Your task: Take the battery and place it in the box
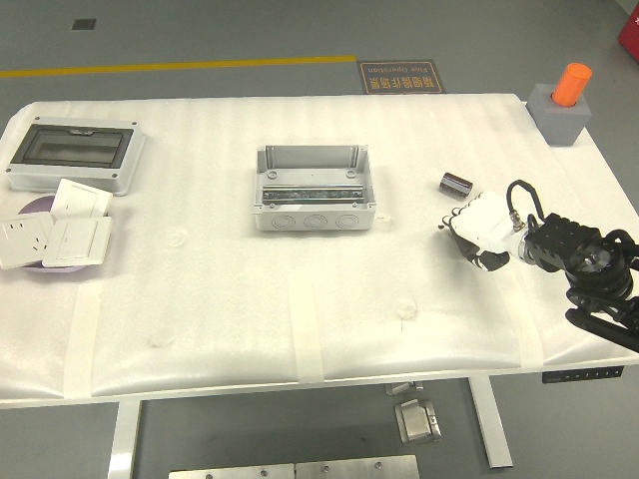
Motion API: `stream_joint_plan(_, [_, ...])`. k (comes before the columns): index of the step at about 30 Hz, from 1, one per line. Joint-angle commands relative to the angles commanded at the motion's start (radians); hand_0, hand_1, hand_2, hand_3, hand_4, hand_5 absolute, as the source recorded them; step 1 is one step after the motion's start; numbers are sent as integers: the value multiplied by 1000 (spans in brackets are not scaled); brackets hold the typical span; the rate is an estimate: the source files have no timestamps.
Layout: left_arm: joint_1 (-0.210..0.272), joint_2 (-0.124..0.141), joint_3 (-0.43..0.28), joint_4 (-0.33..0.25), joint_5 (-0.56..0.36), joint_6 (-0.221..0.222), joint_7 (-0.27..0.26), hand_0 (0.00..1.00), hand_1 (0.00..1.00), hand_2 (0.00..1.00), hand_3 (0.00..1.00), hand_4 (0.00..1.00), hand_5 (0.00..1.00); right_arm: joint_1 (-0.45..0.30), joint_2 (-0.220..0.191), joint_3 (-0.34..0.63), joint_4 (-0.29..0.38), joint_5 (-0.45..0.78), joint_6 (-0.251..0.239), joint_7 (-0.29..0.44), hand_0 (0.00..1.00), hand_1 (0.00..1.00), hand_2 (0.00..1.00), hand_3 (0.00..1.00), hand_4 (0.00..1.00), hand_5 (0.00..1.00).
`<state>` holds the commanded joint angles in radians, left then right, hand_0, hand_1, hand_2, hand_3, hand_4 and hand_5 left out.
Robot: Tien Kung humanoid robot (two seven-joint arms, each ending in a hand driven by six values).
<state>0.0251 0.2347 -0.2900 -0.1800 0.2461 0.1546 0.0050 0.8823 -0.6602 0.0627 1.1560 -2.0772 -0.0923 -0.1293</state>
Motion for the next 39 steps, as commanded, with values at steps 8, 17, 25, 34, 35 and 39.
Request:
stream_joint_plan(8, [1, -1, 2, 0, 3, 0, -1, 594, 636, 615, 737, 700, 235, 1, -6, -19, -5, 14, -29, -14, 634, 624, 766, 841, 698, 141])
stream_joint_plan(17, [1, -2, 31, 0, -15, 0, -4, 594, 636, 615, 737, 700, 235, 15, -13, -46, 8, 27, -75, -40, 634, 623, 772, 841, 704, 143])
stream_joint_plan(25, [0, -3, 42, 0, -24, 0, -6, 594, 636, 613, 736, 699, 235, 23, -15, -54, 7, 48, -86, -48, 635, 617, 782, 840, 712, 150])
stream_joint_plan(34, [-2, -4, 53, 0, -31, 0, -8, 594, 636, 606, 730, 696, 235, 24, -17, -27, 2, 60, -75, -46, 639, 621, 823, 890, 791, 190])
stream_joint_plan(35, [-3, -4, 54, 0, -31, 0, -8, 594, 636, 606, 730, 696, 235, 24, -18, -24, 1, 61, -73, -46, 639, 621, 823, 890, 791, 190])
stream_joint_plan(39, [-4, -5, 61, 0, -38, 0, -10, 593, 636, 604, 727, 694, 234, 23, -18, -15, -2, 70, -65, -44, 640, 634, 830, 898, 826, 222])
